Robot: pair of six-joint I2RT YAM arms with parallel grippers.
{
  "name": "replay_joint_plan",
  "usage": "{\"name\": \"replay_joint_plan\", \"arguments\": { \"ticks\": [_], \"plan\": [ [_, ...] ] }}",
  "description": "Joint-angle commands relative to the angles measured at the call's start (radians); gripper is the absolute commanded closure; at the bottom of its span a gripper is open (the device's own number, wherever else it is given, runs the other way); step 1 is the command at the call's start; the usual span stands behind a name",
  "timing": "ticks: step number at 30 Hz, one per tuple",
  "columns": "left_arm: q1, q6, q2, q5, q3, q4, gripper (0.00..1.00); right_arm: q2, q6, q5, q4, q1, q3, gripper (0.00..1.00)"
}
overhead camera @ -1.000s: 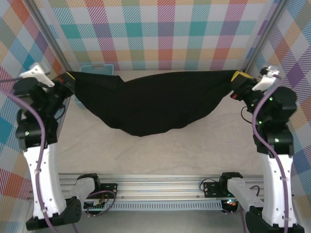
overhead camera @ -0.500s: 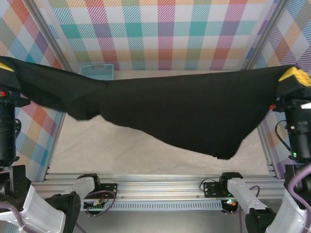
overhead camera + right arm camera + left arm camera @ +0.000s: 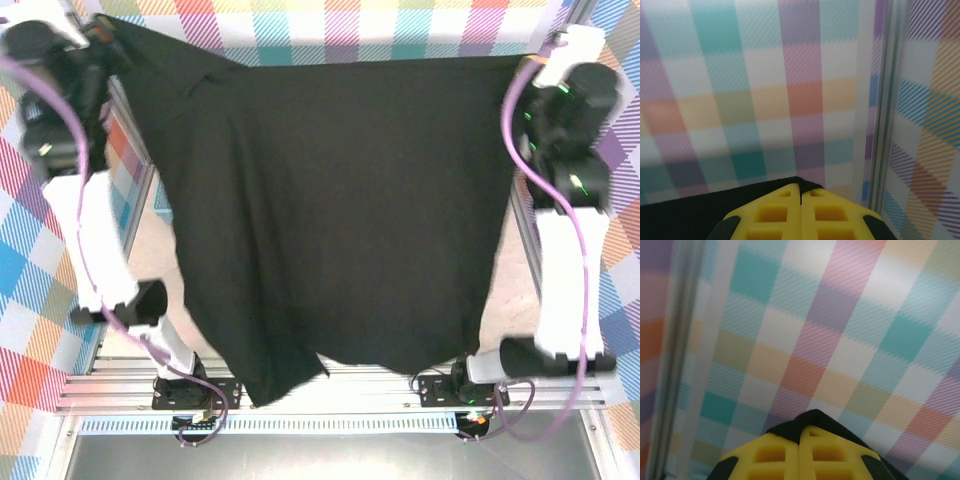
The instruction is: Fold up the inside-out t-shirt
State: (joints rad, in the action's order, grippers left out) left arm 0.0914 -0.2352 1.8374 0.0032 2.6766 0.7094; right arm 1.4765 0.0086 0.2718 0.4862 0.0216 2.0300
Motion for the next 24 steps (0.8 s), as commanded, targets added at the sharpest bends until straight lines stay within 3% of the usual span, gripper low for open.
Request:
{"name": "replay_joint_plan", "arguments": {
  "ticks": [1, 3, 4, 5, 8, 11, 13, 15, 18, 21, 24],
  "plan": [
    [-0.087, 0.053, 0.211, -0.048, 0.04, -0.051, 1.0, 0.203, -0.057, 0.101, -0.086, -0.003, 0.024, 1.0],
    [-0.12, 0.052, 0.356, -0.055, 0.041, -0.098, 1.0, 0.368, -0.068, 0.136, -0.113, -0.003, 0.063, 1.0],
    [-0.129, 0.049, 0.412, -0.06, 0.044, -0.128, 1.0, 0.44, -0.065, 0.151, -0.113, -0.003, 0.092, 0.95],
    [-0.138, 0.042, 0.492, -0.066, 0.055, -0.152, 0.92, 0.525, -0.064, 0.156, -0.105, -0.005, 0.136, 0.84],
    [-0.156, 0.024, 0.693, -0.095, 0.17, -0.165, 0.56, 0.782, -0.029, 0.146, 0.008, -0.003, 0.368, 0.59],
    [-0.159, -0.001, 0.767, -0.114, 0.228, -0.159, 0.35, 0.993, -0.002, 0.076, 0.228, 0.008, 0.709, 0.54],
    [-0.159, -0.025, 0.751, -0.089, 0.214, -0.133, 0.31, 1.042, -0.006, 0.066, 0.342, 0.03, 0.82, 0.52],
    [-0.165, -0.057, 0.715, -0.039, 0.18, -0.089, 0.29, 1.0, 0.001, 0.022, 0.405, 0.057, 0.757, 0.51],
    [-0.2, -0.084, 0.607, 0.015, 0.028, -0.036, 0.29, 0.811, 0.051, -0.063, 0.341, 0.098, 0.383, 0.5],
    [-0.26, -0.073, 0.428, 0.045, -0.31, -0.116, 0.28, 0.58, 0.14, -0.203, 0.148, 0.112, -0.066, 0.47],
    [-0.307, -0.11, 0.255, 0.032, -0.639, -0.21, 0.28, 0.463, 0.191, -0.285, 0.105, 0.112, -0.302, 0.41]
  ]
}}
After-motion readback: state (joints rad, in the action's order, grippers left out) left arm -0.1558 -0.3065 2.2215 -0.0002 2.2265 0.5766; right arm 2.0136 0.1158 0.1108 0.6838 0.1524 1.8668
